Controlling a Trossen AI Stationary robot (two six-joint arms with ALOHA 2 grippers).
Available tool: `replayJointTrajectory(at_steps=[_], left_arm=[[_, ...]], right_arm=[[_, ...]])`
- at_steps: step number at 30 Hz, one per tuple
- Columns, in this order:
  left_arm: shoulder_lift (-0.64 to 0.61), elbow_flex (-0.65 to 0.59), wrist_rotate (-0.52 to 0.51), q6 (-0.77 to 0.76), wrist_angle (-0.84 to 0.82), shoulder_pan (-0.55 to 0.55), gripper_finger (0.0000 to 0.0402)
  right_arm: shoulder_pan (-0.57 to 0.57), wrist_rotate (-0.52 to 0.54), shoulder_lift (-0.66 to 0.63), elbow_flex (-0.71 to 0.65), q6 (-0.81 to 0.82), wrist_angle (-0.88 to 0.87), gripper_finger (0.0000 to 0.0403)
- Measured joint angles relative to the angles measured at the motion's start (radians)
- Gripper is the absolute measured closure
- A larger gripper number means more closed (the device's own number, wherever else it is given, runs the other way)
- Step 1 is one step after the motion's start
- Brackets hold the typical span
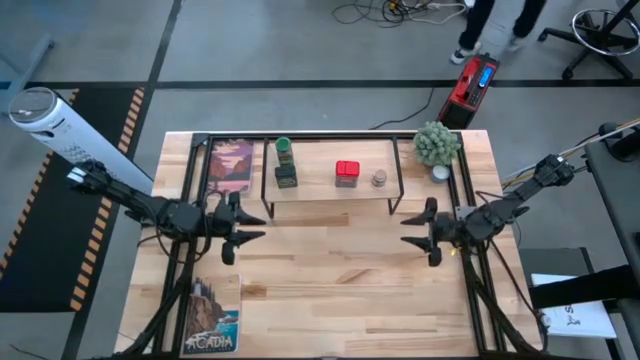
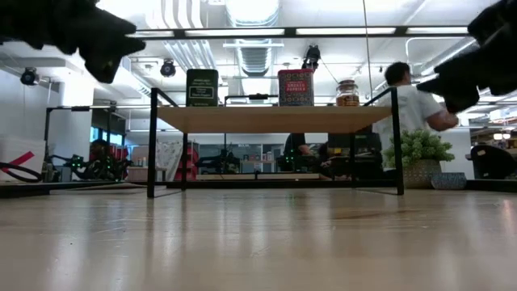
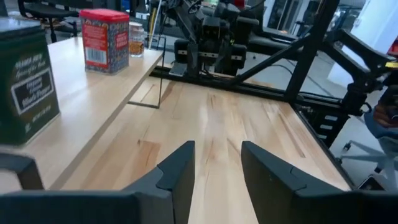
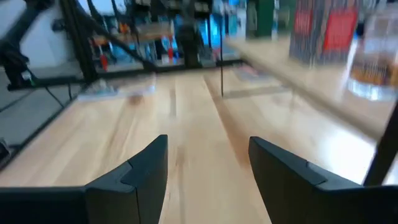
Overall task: Shelf spices
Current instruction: Return to Home Position
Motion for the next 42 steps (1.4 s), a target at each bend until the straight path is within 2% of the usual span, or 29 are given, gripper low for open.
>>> replayJointTrajectory(at_steps=[5, 15, 22, 26, 42], left_arm=[[-0.028, -0.051, 0.001, 0.0, 0.01, 0.0, 0.0286], [-0.067, -0.154, 0.052, 0.05, 0.049, 0.0, 0.0286], [-0.115, -0.234, 0.066, 0.024, 0.062, 0.0, 0.0287], [-0.147, -0.237, 0.069, -0.001, 0.01, 0.0, 0.0287], [-0.178, -0.238, 0.318, -0.025, -0.08, 0.0, 0.0287]], right_arm=[[0.0, -0.052, 0.0, 0.001, 0.057, -0.028, 0.0204], [0.0, -0.044, 0.002, 0.0, 0.057, -0.031, 0.0204], [0.0, -0.035, 0.003, 0.0, 0.056, -0.032, 0.0204], [0.0, -0.033, 0.003, 0.0, 0.054, -0.032, 0.0204], [0.0, -0.033, 0.003, 0.007, 0.056, -0.028, 0.0204]])
